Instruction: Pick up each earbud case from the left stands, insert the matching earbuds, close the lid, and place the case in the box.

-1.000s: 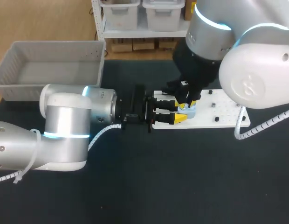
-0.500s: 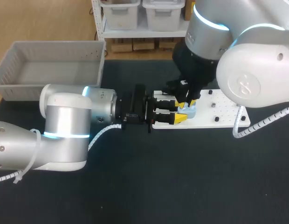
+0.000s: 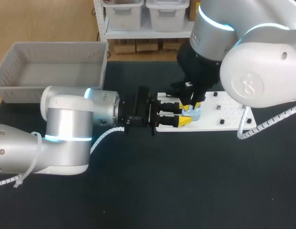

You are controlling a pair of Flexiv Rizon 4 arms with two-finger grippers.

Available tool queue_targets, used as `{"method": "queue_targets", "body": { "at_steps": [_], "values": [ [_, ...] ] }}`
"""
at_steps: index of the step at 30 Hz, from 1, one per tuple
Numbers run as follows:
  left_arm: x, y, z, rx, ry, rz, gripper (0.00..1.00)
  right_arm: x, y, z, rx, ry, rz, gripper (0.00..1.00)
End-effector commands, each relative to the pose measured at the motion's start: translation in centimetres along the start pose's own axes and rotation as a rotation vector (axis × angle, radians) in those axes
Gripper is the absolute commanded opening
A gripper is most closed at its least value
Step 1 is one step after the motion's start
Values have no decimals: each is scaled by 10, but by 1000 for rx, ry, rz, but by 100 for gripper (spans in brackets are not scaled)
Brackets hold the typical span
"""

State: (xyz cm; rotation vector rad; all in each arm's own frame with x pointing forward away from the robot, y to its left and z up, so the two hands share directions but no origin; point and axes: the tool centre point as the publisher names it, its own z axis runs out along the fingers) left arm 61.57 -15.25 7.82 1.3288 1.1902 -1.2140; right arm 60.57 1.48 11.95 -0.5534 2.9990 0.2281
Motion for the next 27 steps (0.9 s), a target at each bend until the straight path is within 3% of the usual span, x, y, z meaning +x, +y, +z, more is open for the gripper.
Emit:
{"method": "queue_targets", "body": {
  "at_steps": [1, 27],
  "values": [
    [1, -2, 0, -7, -3, 4, 0, -2, 0, 2, 2, 6, 0, 0],
    [1, -2, 0, -7, -3, 4, 0, -7, 1, 9, 18, 19, -10, 0]
  ]
}}
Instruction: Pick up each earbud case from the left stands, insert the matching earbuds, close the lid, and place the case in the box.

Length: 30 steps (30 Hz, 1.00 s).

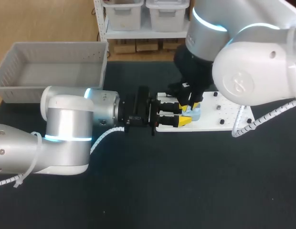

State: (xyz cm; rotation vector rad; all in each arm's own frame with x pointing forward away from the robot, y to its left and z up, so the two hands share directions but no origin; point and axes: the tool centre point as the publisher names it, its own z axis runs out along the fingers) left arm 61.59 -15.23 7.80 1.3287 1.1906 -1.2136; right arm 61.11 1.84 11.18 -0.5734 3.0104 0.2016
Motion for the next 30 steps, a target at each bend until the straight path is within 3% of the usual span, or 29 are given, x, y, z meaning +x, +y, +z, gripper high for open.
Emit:
{"method": "queue_targets", "body": {
  "at_steps": [1, 3, 5, 6, 12, 16, 19, 25, 30],
  "values": [
    [1, -2, 0, -6, -3, 4, 0, -2, 0, 1, 4, 3, 1, 4],
    [1, -2, 0, -6, -3, 4, 0, -1, 0, 1, 6, 4, 2, 42],
    [1, -2, 0, -6, -3, 4, 0, 0, -1, -1, 5, 4, 4, 93],
    [1, -2, 0, -6, -3, 4, 0, 1, 0, -3, -4, 6, 6, 100],
    [1, -2, 0, -6, -3, 4, 0, 10, 4, -30, -45, 0, 3, 100],
    [1, -2, 0, -6, -3, 4, 0, 9, -1, -53, -62, -53, 50, 100],
    [1, -2, 0, -6, -3, 4, 0, -2, -11, -58, 2, -128, 122, 100],
    [1, -2, 0, -6, -3, 4, 0, -30, -49, -51, 148, -276, 399, 100],
    [1, -2, 0, -6, -3, 4, 0, -41, -77, -36, 229, -302, 494, 100]
  ]
}}
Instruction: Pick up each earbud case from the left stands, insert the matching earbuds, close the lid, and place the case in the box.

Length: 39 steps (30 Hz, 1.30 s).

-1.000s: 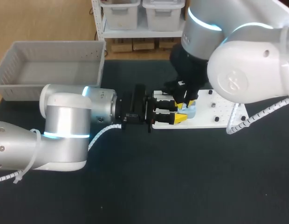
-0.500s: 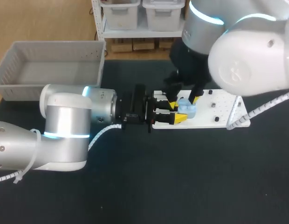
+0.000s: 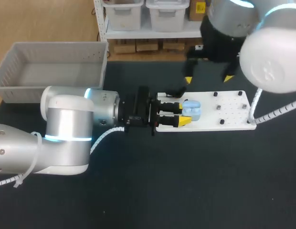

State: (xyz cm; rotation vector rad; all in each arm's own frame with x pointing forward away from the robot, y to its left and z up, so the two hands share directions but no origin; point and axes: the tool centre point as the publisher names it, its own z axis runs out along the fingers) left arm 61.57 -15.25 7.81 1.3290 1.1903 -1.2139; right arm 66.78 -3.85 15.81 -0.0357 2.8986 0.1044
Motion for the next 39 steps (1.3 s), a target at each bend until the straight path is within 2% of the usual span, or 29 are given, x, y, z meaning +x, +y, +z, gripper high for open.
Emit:
{"method": "queue_targets", "body": {
  "at_steps": [1, 8, 18, 33, 39],
  "values": [
    [1, -2, 0, -7, -3, 4, 0, -7, -10, 21, 133, -136, 164, 100],
    [1, -2, 0, -7, -3, 4, 0, -10, -25, 43, 159, -81, 185, 100],
    [1, -2, 0, -7, -3, 4, 0, 9, -23, 60, 141, -5, 151, 100],
    [1, -2, 0, -7, -3, 4, 0, 47, -7, 46, 73, 77, 63, 100],
    [1, -2, 0, -7, -3, 4, 0, 43, -4, 31, 52, 20, 59, 100]
  ]
}}
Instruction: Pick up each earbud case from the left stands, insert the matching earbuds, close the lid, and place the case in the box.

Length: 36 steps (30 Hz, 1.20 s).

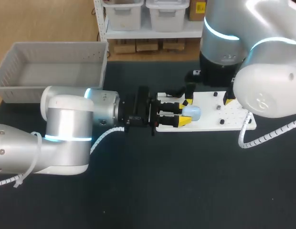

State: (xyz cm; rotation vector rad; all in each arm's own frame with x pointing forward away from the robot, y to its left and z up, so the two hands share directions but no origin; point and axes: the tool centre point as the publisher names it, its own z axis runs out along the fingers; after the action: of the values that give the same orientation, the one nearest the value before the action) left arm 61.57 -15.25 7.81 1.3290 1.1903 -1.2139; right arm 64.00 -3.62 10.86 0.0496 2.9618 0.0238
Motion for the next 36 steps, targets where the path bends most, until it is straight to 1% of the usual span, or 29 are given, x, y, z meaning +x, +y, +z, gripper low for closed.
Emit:
{"method": "queue_targets", "body": {
  "at_steps": [1, 3, 5, 9, 10, 13, 16, 19, 20, 22, 24, 26, 28, 33, 36],
  "values": [
    [1, -2, 0, -7, -3, 4, 0, 4, -5, -12, -13, -39, 5, 100],
    [1, -2, 0, -7, -3, 4, 0, 1, -6, -19, -22, -75, 11, 100],
    [1, -2, 0, -7, -3, 4, 0, -1, -7, -30, -54, -126, 14, 100],
    [1, -2, 0, -7, -3, 4, 0, 2, -8, -64, -127, -273, -37, 100],
    [-2, -3, -3, -17, 10, 9, 0, 4, -8, -74, -145, -310, -52, 100],
    [-12, -5, -16, -50, 33, 19, 0, 8, -11, -96, -171, -380, -85, 100],
    [-22, -6, -34, -97, 57, 24, 0, 13, -14, -114, -208, -418, -107, 100],
    [-34, -7, -56, -159, 75, 20, 0, 15, -17, -121, -233, -432, -129, 100],
    [-38, -8, -66, -192, 89, 25, 0, 16, -17, -123, -237, -433, -145, 100],
    [-46, -9, -86, -253, 92, 31, 0, 21, -15, -124, -245, -429, -173, 100],
    [-51, -12, -105, -319, 96, 27, 0, 25, -14, -121, -245, -414, -201, 100],
    [-52, -14, -125, -382, 103, 18, 0, 24, -13, -114, -220, -408, -216, 100],
    [-57, -17, -143, -454, 103, 13, 0, 26, -12, -107, -222, -380, -220, 100],
    [-81, -14, -175, -551, 117, 68, 0, 26, -12, -107, -222, -380, -220, 100],
    [-91, -6, -196, -598, 139, 96, 0, 26, -12, -107, -222, -380, -220, 100]
  ]
}}
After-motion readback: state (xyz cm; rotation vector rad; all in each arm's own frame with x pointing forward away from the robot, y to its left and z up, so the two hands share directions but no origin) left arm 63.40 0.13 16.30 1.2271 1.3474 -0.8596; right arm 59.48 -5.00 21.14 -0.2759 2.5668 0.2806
